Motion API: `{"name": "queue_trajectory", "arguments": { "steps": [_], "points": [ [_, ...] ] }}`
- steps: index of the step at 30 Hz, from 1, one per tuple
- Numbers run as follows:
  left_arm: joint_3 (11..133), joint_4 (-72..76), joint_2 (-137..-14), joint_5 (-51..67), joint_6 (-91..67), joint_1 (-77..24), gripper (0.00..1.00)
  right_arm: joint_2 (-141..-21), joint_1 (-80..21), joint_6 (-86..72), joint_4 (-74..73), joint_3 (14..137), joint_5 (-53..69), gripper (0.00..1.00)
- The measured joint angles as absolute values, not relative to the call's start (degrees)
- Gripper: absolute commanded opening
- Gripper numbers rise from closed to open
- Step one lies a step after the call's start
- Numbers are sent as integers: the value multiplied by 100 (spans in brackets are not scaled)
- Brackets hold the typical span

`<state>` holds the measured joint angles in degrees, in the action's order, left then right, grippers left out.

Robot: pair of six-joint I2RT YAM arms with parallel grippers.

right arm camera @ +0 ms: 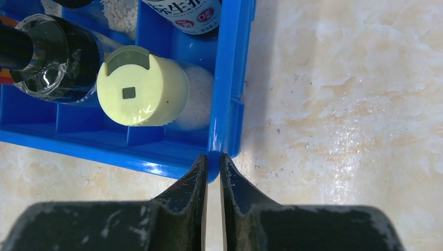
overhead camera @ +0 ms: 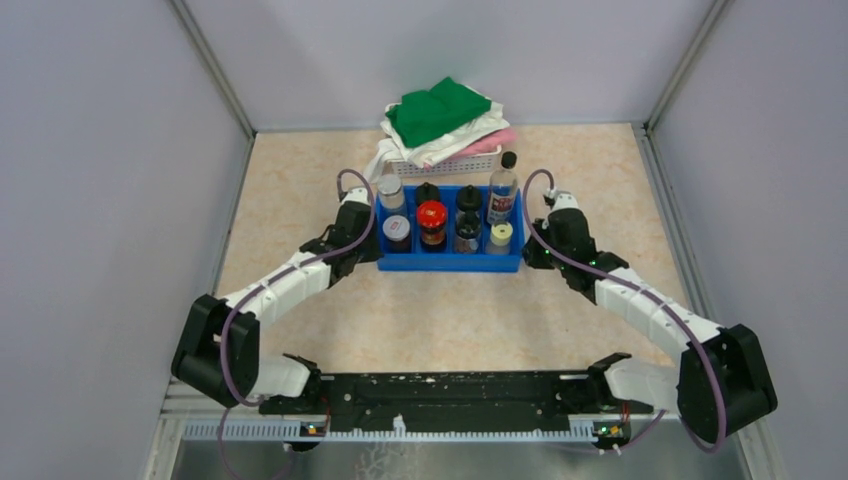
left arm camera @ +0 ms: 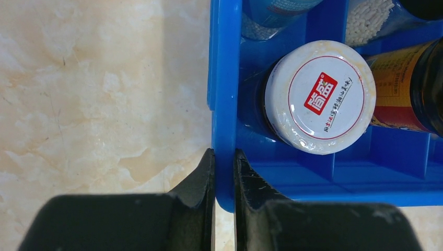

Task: Organize the condiment bottles
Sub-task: Move the storage box to the center of the board.

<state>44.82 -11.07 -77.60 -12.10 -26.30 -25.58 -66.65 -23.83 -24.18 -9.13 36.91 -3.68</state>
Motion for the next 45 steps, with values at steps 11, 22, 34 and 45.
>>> {"name": "queue_trajectory", "arguments": {
  "steps": [11,22,34,45],
  "points": [
    [4160,-1243,-7321,-1162,-2803,-2718,9,-6237,-2543,-2580,-1253,3514,-401,0],
    [3881,-1669,-6777,-1304,-3138,-3046,9,-5902,-2731,-2716,-1597,3413,-609,0],
    [3844,-1940,-6622,-1527,-3310,-3288,17,-5623,-2799,-2827,-1756,3280,-639,0],
    [3990,-2329,-6622,-1658,-3273,-3321,61,-5610,-2801,-2834,-1951,3354,-727,36]
  ]
}}
